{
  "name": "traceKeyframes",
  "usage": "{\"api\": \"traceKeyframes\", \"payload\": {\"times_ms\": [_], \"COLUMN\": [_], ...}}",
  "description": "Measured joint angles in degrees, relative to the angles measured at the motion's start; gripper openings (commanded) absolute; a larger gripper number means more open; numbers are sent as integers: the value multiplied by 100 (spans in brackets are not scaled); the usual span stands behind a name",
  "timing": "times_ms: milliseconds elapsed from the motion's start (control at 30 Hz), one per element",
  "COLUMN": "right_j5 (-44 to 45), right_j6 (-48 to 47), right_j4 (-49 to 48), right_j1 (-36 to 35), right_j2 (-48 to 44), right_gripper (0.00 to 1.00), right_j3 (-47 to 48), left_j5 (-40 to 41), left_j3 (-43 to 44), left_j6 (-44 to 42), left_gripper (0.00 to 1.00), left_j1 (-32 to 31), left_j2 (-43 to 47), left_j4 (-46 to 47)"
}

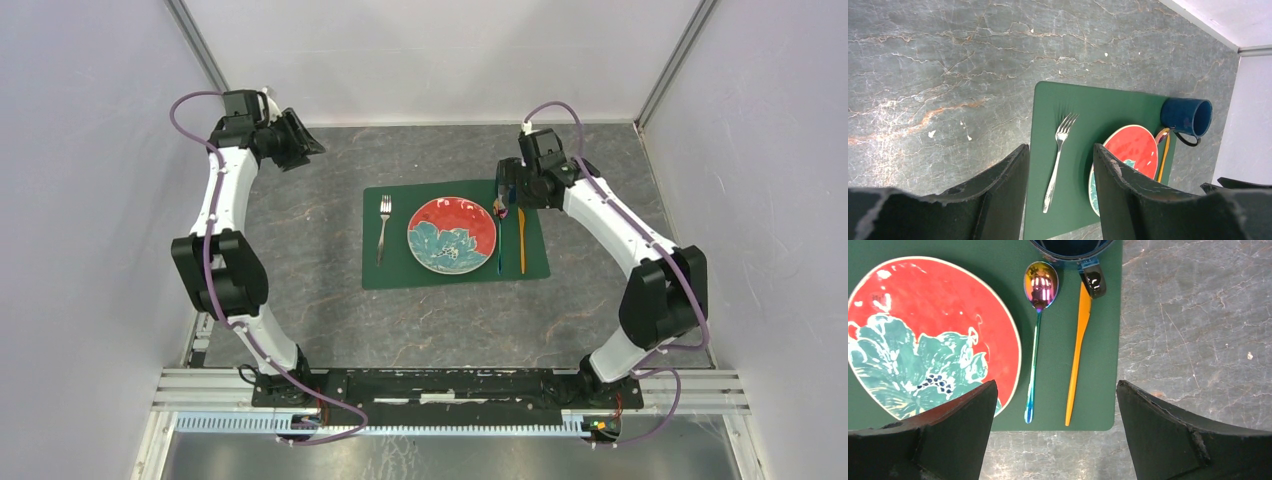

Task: Set the dinner table for one person
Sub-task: Reset both arms

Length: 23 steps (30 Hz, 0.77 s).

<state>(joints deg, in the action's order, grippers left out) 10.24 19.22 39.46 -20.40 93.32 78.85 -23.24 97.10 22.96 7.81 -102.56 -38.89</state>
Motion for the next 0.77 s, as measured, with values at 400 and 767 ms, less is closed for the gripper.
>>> {"api": "traceKeyframes", "payload": {"times_ms": [400, 767], "right_j5": [-431, -522], "right_j6": [-57, -52], "right_j4": [-424, -566], "right_j1": [0, -17], "right_j2": [-446, -455], "right_gripper": [95, 93], "right_j3": [-13, -81], "left_j5": [-109, -116], "left_j3": [-284, -302], "left_j6": [0, 0], "left_gripper": [57, 57], "left_j1": [-2, 0], "left_j2": [149, 149], "left_j4": [4, 26]}}
